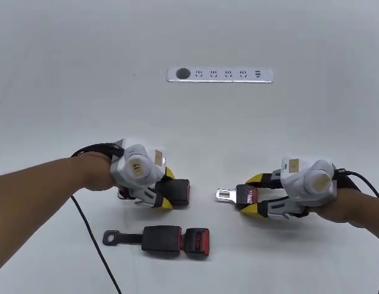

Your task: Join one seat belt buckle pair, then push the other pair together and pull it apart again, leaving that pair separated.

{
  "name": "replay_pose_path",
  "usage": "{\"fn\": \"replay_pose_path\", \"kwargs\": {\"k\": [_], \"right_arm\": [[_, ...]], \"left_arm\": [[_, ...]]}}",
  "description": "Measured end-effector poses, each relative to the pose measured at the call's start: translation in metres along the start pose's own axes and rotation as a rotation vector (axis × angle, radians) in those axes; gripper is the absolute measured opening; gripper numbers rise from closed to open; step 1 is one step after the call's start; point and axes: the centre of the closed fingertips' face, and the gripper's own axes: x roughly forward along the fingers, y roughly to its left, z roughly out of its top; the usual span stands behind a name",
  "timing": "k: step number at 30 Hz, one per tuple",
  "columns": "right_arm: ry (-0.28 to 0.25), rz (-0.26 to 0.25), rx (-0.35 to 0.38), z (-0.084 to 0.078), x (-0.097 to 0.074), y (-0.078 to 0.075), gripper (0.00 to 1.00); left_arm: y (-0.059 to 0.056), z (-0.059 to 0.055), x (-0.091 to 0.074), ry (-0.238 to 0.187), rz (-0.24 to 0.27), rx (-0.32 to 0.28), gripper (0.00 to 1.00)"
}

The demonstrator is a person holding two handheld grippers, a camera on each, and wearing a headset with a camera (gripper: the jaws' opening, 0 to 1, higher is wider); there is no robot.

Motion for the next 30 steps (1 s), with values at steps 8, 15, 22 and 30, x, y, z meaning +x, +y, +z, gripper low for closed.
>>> {"fn": "replay_pose_path", "kwargs": {"k": [8, 15, 22, 30], "right_arm": [[0.009, -0.005, 0.004, -0.008, -0.008, -0.003, 0.34], [0.013, -0.022, 0.020, -0.015, -0.018, -0.005, 0.34], [0.024, -0.029, 0.027, -0.021, -0.027, -0.008, 0.34], [0.031, -0.036, 0.030, -0.026, -0.034, -0.008, 0.34]], "left_arm": [[0.000, 0.000, 0.001, 0.002, 0.000, 0.000, 0.35], [0.000, 0.001, 0.000, 0.001, 0.000, 0.001, 0.35], [0.001, 0.000, 0.001, 0.001, 0.000, 0.002, 0.35], [0.000, 0.001, 0.001, 0.003, -0.001, 0.003, 0.35]]}}
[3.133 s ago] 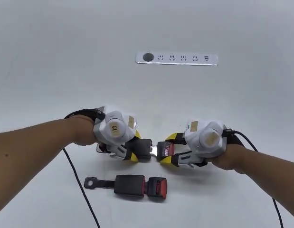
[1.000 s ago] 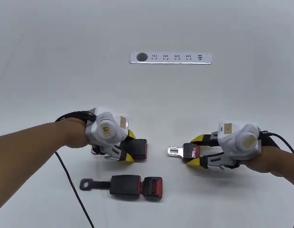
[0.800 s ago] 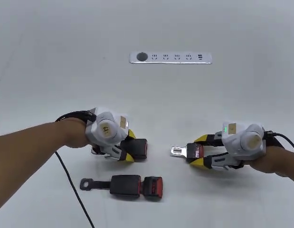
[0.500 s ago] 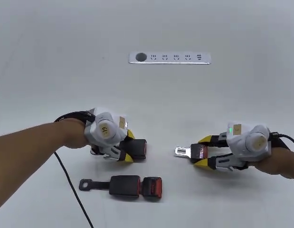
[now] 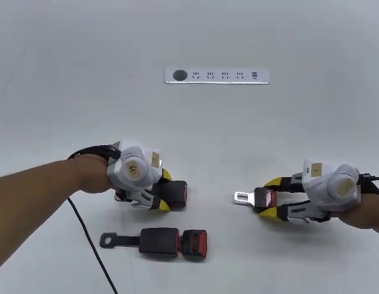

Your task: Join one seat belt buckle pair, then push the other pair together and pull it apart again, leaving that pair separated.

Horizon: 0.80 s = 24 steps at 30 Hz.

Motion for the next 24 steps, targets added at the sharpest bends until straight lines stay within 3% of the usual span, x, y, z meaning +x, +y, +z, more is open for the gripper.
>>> {"fn": "replay_pose_path", "kwargs": {"k": [13, 24], "right_arm": [[0.015, -0.006, -0.001, -0.012, -0.007, -0.004, 0.34], [0.032, 0.001, -0.012, -0.011, -0.007, -0.001, 0.35]], "left_arm": [[-0.001, 0.001, 0.000, 0.006, -0.001, 0.003, 0.35], [0.000, 0.001, -0.001, 0.016, -0.003, 0.011, 0.35]]}}
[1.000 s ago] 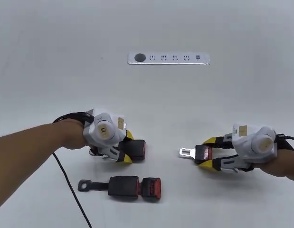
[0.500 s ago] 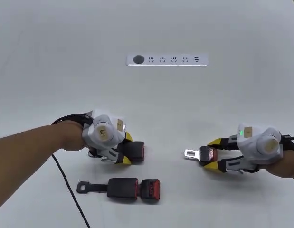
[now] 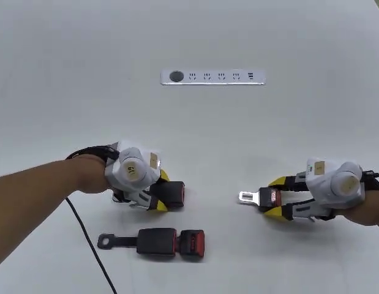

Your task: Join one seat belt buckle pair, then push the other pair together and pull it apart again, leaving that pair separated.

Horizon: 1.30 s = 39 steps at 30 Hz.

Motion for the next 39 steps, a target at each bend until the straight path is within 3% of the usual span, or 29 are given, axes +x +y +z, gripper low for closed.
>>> {"fn": "replay_pose_path", "kwargs": {"k": [6, 9, 12, 14, 15, 17, 20, 22, 24, 25, 27, 29, 32, 37, 39], "right_arm": [[0.052, 0.024, -0.053, 0.002, 0.002, 0.002, 0.35], [0.052, 0.026, -0.054, -0.001, 0.003, -0.002, 0.35], [0.052, 0.022, -0.055, -0.002, 0.004, -0.002, 0.35], [0.053, 0.017, -0.050, -0.001, 0.004, -0.001, 0.35], [0.055, 0.013, -0.041, 0.000, 0.004, -0.001, 0.36], [0.055, 0.001, -0.012, 0.000, 0.004, -0.002, 0.36], [0.038, -0.102, 0.063, 0.003, 0.005, -0.014, 0.43], [-0.011, -0.088, 0.093, 0.012, 0.003, -0.010, 0.45], [-0.021, -0.129, 0.086, 0.015, -0.001, -0.015, 0.45], [-0.028, -0.165, 0.085, 0.017, -0.004, -0.019, 0.47], [-0.061, -0.183, 0.149, 0.020, -0.006, -0.022, 0.49], [-0.077, -0.239, 0.161, 0.021, -0.011, -0.028, 0.52], [-0.139, -0.303, 0.225, 0.030, -0.019, -0.029, 0.64], [-0.159, -0.390, 0.263, 0.032, -0.032, -0.028, 0.73], [-0.188, -0.428, 0.301, 0.035, -0.036, -0.026, 0.74]], "left_arm": [[0.000, 0.000, 0.000, 0.013, 0.002, 0.002, 0.35], [0.000, 0.000, 0.000, 0.022, 0.005, 0.004, 0.35], [0.000, 0.000, 0.000, 0.026, 0.029, 0.045, 0.36], [0.000, -0.001, 0.000, 0.029, 0.045, 0.026, 0.36], [0.002, -0.003, -0.001, 0.033, 0.063, -0.015, 0.37], [0.001, -0.004, -0.002, 0.045, 0.058, -0.009, 0.40], [-0.008, 0.002, -0.008, 0.020, 0.043, -0.034, 0.54], [-0.008, 0.006, -0.012, 0.001, 0.056, -0.058, 0.62], [-0.005, 0.009, -0.016, -0.018, 0.085, -0.087, 0.64], [-0.006, 0.012, -0.018, -0.036, 0.084, -0.134, 0.66], [-0.007, 0.015, -0.020, -0.055, 0.090, -0.145, 0.75], [-0.002, 0.016, -0.022, -0.058, 0.135, -0.158, 0.84], [0.003, 0.020, -0.028, -0.113, 0.183, -0.246, 0.89], [0.009, 0.024, -0.039, -0.157, 0.258, -0.308, 0.93], [0.016, 0.021, -0.044, -0.178, 0.323, -0.335, 0.92]]}}
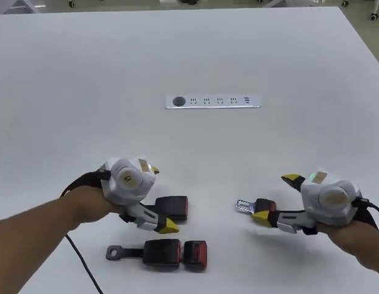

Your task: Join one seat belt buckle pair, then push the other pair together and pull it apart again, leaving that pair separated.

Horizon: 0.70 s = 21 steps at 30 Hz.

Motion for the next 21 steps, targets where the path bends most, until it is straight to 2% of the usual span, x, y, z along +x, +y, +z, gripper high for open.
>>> {"fn": "replay_pose_path", "kwargs": {"k": [2, 4, 7, 8, 11, 14, 16, 17, 21], "right_arm": [[-0.026, -0.052, 0.015, 0.005, -0.006, 0.001, 0.77], [-0.042, -0.068, 0.039, 0.006, -0.008, 0.004, 0.83], [-0.060, -0.124, 0.070, 0.006, -0.012, 0.000, 0.82], [-0.075, -0.130, 0.098, 0.008, -0.012, 0.001, 0.83], [-0.094, -0.152, 0.105, 0.013, -0.017, 0.007, 0.87], [-0.110, -0.164, 0.125, 0.016, -0.017, 0.007, 0.88], [-0.115, -0.172, 0.119, 0.017, -0.020, 0.016, 0.89], [-0.117, -0.171, 0.119, 0.017, -0.021, 0.019, 0.89], [-0.127, -0.179, 0.112, 0.014, -0.022, 0.026, 0.90]], "left_arm": [[0.002, -0.001, -0.003, -0.036, 0.023, -0.072, 0.93], [0.002, 0.000, -0.011, -0.045, 0.046, -0.092, 0.95], [0.003, -0.001, -0.021, -0.067, 0.083, -0.137, 0.97], [0.004, 0.000, -0.026, -0.088, 0.096, -0.172, 0.97], [0.004, -0.005, -0.035, -0.097, 0.125, -0.219, 1.00], [0.001, -0.010, -0.043, -0.109, 0.153, -0.233, 1.00], [0.003, -0.012, -0.050, -0.144, 0.187, -0.280, 1.00], [0.000, -0.011, -0.053, -0.168, 0.194, -0.300, 1.00], [-0.009, -0.022, -0.062, -0.173, 0.207, -0.316, 1.00]]}}
